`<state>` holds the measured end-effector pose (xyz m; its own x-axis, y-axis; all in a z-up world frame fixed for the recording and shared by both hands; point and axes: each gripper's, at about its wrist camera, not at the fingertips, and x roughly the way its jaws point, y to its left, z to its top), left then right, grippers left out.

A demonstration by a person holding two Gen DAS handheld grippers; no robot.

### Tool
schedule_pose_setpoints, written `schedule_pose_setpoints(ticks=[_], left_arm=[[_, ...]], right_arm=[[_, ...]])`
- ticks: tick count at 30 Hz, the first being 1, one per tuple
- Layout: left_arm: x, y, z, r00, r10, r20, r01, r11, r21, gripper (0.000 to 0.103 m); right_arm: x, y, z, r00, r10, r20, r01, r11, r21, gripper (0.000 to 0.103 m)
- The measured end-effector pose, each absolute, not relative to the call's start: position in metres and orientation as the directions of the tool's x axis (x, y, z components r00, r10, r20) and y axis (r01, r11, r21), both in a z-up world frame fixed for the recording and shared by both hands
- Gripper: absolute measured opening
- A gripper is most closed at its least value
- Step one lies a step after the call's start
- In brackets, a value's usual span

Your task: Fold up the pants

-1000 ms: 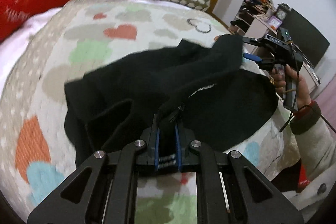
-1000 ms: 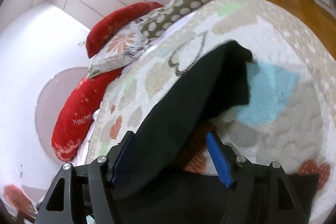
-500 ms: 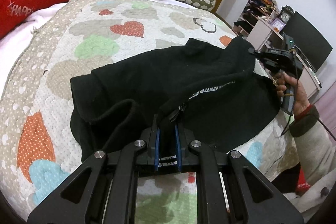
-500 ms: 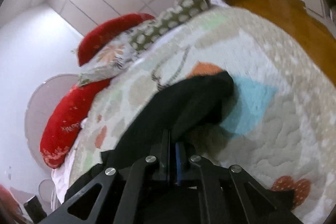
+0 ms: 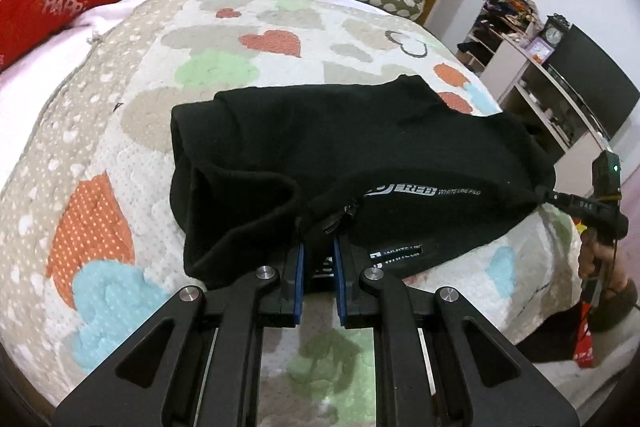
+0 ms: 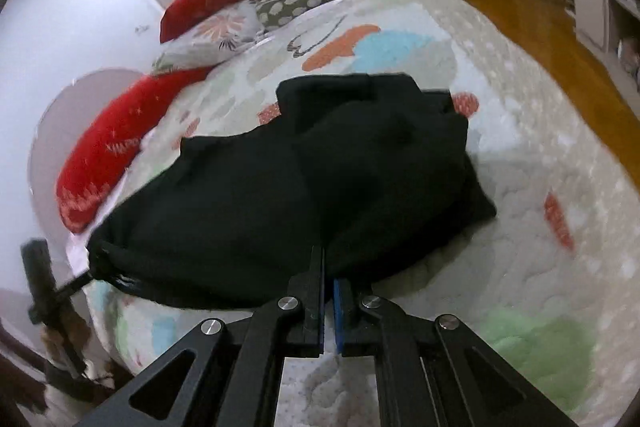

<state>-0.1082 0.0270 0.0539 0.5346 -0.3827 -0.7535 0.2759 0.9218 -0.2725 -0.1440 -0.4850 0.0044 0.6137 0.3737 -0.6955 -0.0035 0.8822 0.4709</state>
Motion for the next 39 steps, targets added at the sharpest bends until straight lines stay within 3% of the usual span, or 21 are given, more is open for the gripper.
schedule_pose_setpoints(ticks=[5,8,10,12,24,28,35,37,39], left_arm=[[-0.116,0.030,0.060,0.542,-0.381,-0.749,0.274,0.923,-0.272,0.014],[-0.119,0.032,0.066,0.544,-0.387,-0.744,0.272,0.921,-0.279,0.014],[-0.123,0.031,0.071,0.550,-0.382,-0.743,0.287,0.922,-0.262,0.014],[-0.128,0.031,0.078,0.555,-0.383,-0.738,0.310,0.919,-0.244,0.015],[-0.090,0.042,0.076,0.557,-0.379,-0.739,0.284,0.923,-0.259,0.016],[-0.079,0.035,0.079,0.549,-0.357,-0.756,0.300,0.928,-0.220,0.016],[-0.092,0.045,0.078,0.541,-0.393,-0.743,0.312,0.915,-0.257,0.017],[-0.095,0.046,0.079,0.538,-0.401,-0.741,0.315,0.911,-0.265,0.018],[-0.102,0.052,0.085,0.547,-0.431,-0.718,0.325,0.899,-0.292,0.022]], right_arm=[[-0.138,-0.489,0.015,0.595,0.379,-0.709,0.001,0.882,0.472,0.005],[-0.144,-0.487,0.024,0.574,0.374,-0.728,-0.032,0.899,0.437,0.012],[-0.151,-0.486,0.031,0.571,0.381,-0.727,-0.062,0.903,0.425,0.033],[-0.155,-0.479,0.040,0.567,0.408,-0.715,-0.107,0.898,0.427,0.045],[-0.118,-0.292,0.055,0.431,0.625,-0.650,-0.570,0.747,0.341,0.045],[-0.096,-0.232,0.061,0.427,0.674,-0.603,-0.655,0.690,0.308,0.051],[-0.063,-0.166,0.037,0.323,0.651,-0.687,-0.764,0.608,0.217,0.049],[-0.057,-0.159,0.031,0.306,0.652,-0.694,-0.770,0.597,0.222,0.020],[-0.051,-0.165,0.034,0.313,0.659,-0.684,-0.750,0.613,0.247,0.017]])
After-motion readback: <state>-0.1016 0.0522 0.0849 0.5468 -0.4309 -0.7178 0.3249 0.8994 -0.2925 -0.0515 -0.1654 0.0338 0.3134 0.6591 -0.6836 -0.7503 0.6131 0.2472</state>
